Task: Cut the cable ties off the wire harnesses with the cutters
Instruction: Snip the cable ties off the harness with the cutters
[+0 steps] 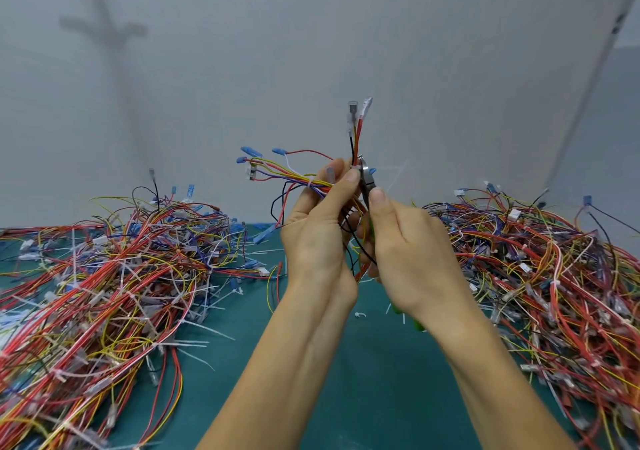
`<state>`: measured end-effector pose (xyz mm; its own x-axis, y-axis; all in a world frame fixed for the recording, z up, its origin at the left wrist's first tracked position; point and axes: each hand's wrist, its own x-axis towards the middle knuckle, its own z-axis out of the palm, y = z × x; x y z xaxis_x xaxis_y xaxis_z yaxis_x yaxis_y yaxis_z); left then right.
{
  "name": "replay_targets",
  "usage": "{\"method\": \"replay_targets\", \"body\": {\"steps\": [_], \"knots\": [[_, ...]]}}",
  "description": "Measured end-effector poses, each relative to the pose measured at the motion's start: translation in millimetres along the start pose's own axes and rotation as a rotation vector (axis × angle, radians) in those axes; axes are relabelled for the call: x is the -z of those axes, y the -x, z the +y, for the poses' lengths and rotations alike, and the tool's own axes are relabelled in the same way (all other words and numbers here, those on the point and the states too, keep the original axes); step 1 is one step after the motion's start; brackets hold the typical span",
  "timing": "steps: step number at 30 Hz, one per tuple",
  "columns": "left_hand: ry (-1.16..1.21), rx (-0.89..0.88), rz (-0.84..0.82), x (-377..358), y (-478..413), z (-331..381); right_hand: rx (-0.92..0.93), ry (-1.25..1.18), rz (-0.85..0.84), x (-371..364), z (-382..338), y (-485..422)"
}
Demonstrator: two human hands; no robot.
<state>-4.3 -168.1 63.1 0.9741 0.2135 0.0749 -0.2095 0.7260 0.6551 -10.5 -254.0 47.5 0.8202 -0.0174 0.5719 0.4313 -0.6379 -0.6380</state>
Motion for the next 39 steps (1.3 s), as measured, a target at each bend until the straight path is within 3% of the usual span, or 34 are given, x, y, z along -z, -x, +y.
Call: {"method": "replay_targets", "body": {"steps": [25, 31, 39], "knots": [[0.01, -0.003, 0.019, 0, 1, -2, -0.052, -0.147, -0.036, 0, 0, 0], [-0.199, 0.007, -0.058, 11, -12, 12, -0.178, -0.333, -0.085, 3, 2, -4], [-0.614, 0.036, -0.195, 28, -23, 36, -0.127, -0.278, 0.101, 18, 9, -9]]}}
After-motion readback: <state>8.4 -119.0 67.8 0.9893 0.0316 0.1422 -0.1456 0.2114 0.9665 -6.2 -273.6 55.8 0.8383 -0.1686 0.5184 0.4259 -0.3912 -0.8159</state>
